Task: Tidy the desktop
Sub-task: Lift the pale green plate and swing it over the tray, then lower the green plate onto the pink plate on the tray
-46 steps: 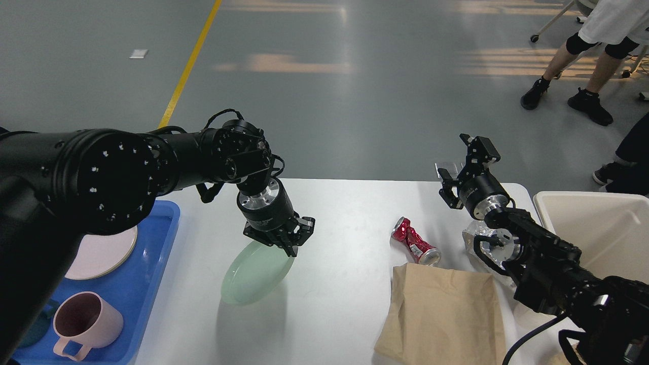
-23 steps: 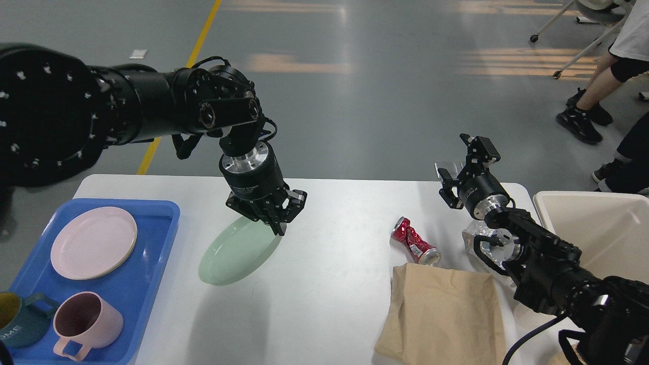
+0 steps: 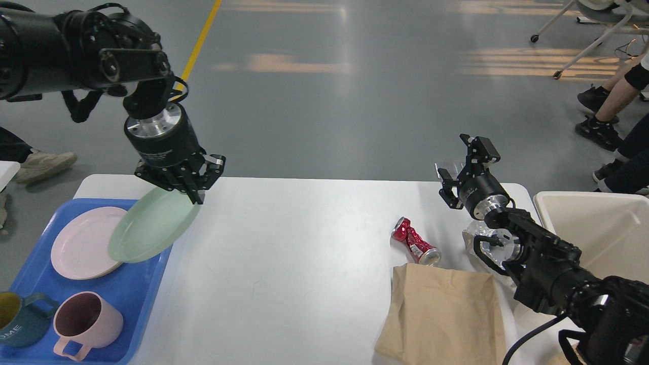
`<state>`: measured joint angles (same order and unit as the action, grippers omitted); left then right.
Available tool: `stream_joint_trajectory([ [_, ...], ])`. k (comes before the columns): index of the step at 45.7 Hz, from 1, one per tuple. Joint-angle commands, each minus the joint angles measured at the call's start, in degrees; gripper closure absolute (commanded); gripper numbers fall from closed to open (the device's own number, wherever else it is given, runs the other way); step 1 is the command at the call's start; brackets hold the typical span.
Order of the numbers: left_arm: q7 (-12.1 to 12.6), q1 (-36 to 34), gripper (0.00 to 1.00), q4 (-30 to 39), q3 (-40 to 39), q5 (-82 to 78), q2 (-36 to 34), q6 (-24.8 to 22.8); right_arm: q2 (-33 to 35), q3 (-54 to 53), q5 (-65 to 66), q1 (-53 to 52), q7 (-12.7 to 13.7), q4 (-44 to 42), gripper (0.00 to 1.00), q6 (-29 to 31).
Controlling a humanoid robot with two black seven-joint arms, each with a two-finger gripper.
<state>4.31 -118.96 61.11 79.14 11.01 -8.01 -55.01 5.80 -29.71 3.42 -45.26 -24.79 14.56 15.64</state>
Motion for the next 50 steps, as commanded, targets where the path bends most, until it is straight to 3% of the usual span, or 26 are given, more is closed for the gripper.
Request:
stream_joint_trajectory([
  [1,0.61,2.86,1.00,-1.86,2.33,-0.38,-4.73,0.01,0.00,0.00,0.00,0.00,0.00,0.03,0.00,0.00],
  [30,0.61,16.22,1.00,-18.39,5.33,-3.63,-19.32,0.01,0.00,0.00,0.00,0.00,0.00,0.03,0.00,0.00],
  [41,0.70,19.03,1.00,-22.87,5.06,-3.72,-20.47,0.01,0.00,0.00,0.00,0.00,0.00,0.03,0.00,0.00],
  [50,0.70,25.18,1.00,-30.07,4.18,-3.63,-20.12,0.01,0.00,0.00,0.00,0.00,0.00,0.03,0.00,0.00],
])
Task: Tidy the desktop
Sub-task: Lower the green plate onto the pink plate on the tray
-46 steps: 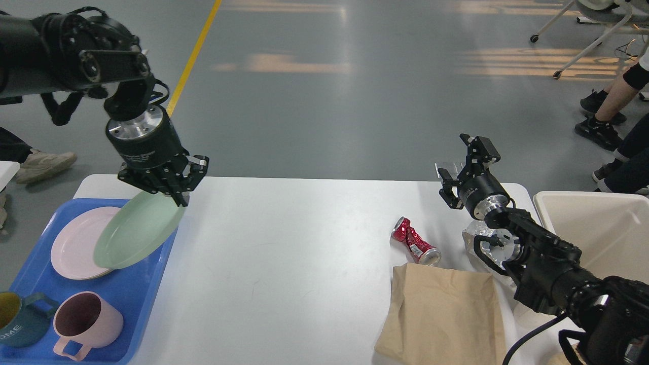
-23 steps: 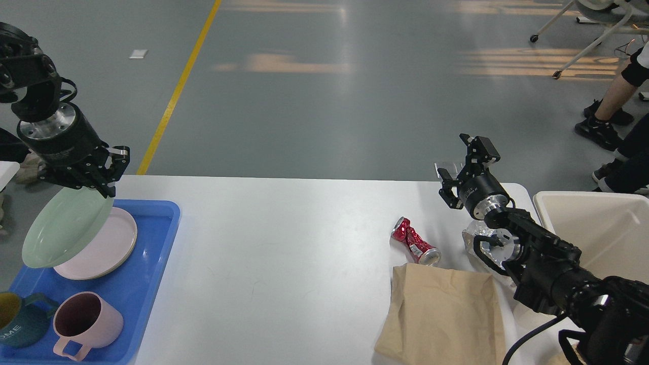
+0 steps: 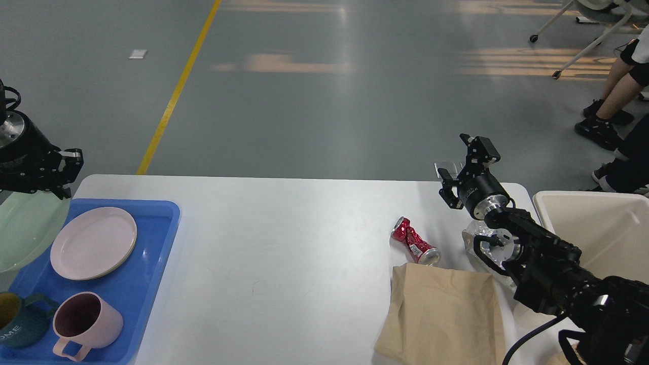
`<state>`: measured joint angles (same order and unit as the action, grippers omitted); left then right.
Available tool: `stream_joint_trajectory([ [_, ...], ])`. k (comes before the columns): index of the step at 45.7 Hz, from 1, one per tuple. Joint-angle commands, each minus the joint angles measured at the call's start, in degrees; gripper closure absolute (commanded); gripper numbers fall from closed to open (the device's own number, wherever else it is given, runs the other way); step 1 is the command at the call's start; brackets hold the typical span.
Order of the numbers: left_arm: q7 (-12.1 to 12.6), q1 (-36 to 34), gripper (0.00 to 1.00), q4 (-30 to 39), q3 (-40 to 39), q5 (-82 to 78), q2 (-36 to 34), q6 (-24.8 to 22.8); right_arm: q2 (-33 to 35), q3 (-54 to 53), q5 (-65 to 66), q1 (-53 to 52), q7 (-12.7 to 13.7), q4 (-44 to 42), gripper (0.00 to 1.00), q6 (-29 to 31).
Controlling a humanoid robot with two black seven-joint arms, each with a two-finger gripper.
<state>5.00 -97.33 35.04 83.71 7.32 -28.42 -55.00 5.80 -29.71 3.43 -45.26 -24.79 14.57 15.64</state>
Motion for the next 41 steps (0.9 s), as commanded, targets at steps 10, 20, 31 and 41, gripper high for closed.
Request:
stream_joint_trajectory([
  [10,0.01,11.37,1.00,-10.33,-2.14,0.07,1.00,5.42,0.00,0.00,0.00,0.00,0.00,0.02,0.00,0.00],
  [20,0.01,15.15,1.00,-11.92,-2.50,-0.02,2.49,14.30,0.00,0.00,0.00,0.00,0.00,0.02,0.00,0.00],
  [31,0.01,18.32,1.00,-11.92,-3.28,-0.02,4.77,22.83,0.00,0.00,0.00,0.00,0.00,-0.07,0.00,0.00],
  [41,0.01,22.80,1.00,-14.20,-5.31,-0.02,7.67,28.54,0.00,0.00,0.00,0.00,0.00,0.02,0.00,0.00],
])
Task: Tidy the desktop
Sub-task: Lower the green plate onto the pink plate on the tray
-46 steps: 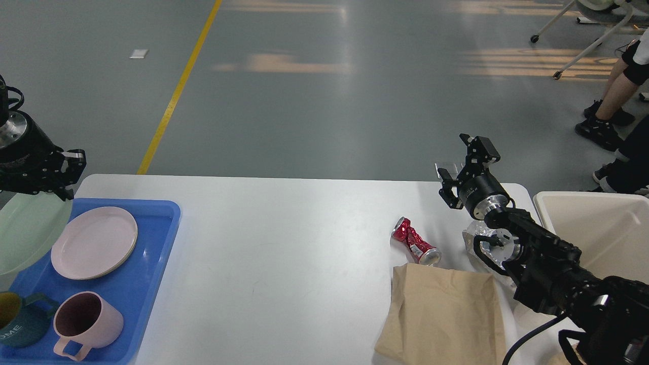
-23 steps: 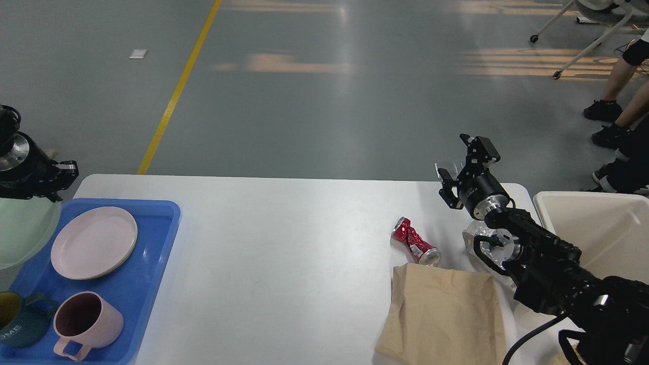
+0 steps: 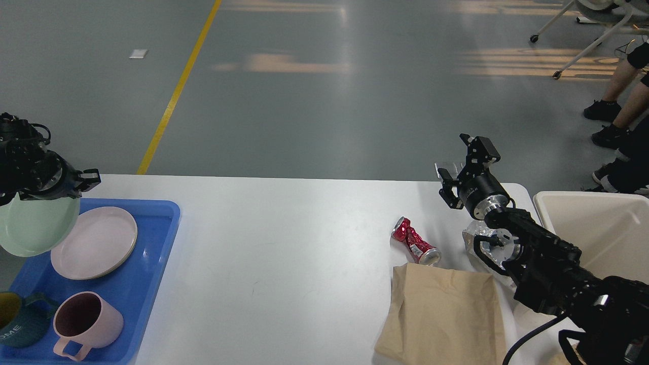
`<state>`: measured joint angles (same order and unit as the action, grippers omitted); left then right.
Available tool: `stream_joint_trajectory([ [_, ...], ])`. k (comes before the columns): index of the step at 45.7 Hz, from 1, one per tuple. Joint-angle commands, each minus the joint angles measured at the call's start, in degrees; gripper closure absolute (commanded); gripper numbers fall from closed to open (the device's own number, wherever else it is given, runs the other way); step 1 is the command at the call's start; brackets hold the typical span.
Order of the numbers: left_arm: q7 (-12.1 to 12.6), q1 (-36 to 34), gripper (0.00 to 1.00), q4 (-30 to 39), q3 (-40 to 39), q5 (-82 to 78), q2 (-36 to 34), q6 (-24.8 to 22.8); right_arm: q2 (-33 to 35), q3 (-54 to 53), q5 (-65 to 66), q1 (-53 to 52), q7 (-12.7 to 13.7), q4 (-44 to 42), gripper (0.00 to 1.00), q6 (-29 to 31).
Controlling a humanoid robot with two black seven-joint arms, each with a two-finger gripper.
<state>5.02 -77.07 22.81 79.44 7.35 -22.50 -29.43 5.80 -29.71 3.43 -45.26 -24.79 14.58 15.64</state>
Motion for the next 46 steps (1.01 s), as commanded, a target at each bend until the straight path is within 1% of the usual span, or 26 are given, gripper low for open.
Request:
stream_joint_trajectory([
  [1,0.07,3.15,1.00,-2.50,-1.21,-0.06,2.36,3.33,0.00,0.00,0.00,0.00,0.00,0.01,0.00,0.00],
  [6,0.07,5.35,1.00,-3.91,-1.83,-0.14,4.30,4.82,0.00,0.00,0.00,0.00,0.00,-0.07,0.00,0.00],
  [14,0.16,6.40,1.00,-4.09,-1.92,-0.15,6.85,7.02,0.00,0.00,0.00,0.00,0.00,0.01,0.00,0.00],
  [27,0.16,7.55,0.99,-4.00,-2.01,-0.06,9.14,7.02,0.00,0.00,0.00,0.00,0.00,0.01,0.00,0.00],
  [46,0.16,11.50,0.99,-4.00,-2.10,-0.06,9.14,7.02,0.00,0.00,0.00,0.00,0.00,0.01,0.00,0.00],
])
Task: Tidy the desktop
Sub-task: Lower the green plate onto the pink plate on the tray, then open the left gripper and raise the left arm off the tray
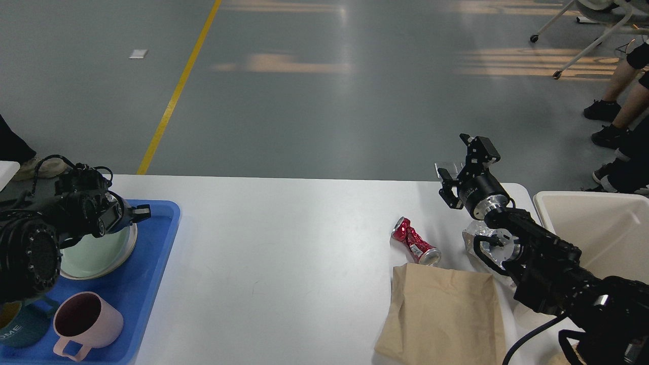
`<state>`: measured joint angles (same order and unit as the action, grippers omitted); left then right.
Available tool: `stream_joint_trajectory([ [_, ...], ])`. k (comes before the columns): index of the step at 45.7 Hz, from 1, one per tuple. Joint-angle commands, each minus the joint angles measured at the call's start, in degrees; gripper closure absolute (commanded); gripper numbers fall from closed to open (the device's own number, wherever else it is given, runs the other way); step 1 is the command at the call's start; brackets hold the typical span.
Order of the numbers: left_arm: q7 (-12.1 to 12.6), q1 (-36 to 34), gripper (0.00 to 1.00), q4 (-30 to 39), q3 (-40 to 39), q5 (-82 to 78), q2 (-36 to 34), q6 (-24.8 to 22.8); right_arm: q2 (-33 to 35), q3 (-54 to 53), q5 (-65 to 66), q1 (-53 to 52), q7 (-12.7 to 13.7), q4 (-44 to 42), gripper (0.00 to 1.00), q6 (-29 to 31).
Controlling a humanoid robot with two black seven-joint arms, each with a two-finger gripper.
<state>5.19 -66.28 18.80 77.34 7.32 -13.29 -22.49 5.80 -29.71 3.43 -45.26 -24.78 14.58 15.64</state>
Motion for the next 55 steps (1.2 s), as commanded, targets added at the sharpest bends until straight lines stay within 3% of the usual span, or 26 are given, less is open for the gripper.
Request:
stream_joint_trajectory([
  [1,0.00,0.80,0.99,0.01,0.00,-0.02,-0.07,0.08,0.00,0.00,0.00,0.00,0.00,-0.08,0.00,0.00],
  [10,-0.09,1.24,0.97,0.10,0.00,-0.02,-0.07,-0.10,0.00,0.00,0.00,0.00,0.00,0.00,0.00,0.00],
  [13,-0.09,1.16,0.93,0.10,0.09,-0.02,-0.07,-0.01,0.00,0.00,0.00,0.00,0.00,-0.08,0.00,0.00],
  [19,-0.18,1.16,0.63,0.10,0.09,0.07,-0.07,0.25,0.00,0.00,0.00,0.00,0.00,0.00,0.00,0.00],
  [25,-0.18,1.07,0.47,0.10,0.18,0.07,-0.25,0.52,0.00,0.00,0.00,0.00,0.00,0.00,0.00,0.00],
  [35,-0.26,0.63,0.31,0.10,0.18,0.15,-0.43,0.34,0.00,0.00,0.00,0.00,0.00,0.00,0.00,0.00],
  [42,-0.53,-2.09,0.07,0.97,-0.09,0.24,-0.43,-1.24,0.00,0.00,0.00,0.00,0.00,0.00,0.00,0.00],
  [46,-0.53,-6.21,0.04,2.46,-1.14,0.24,-0.69,-5.18,0.00,0.00,0.00,0.00,0.00,0.00,0.00,0.00],
  [55,-0.44,-16.24,0.04,5.72,-1.85,0.24,-0.07,-19.17,0.00,0.00,0.00,0.00,0.00,0.00,0.00,0.00],
])
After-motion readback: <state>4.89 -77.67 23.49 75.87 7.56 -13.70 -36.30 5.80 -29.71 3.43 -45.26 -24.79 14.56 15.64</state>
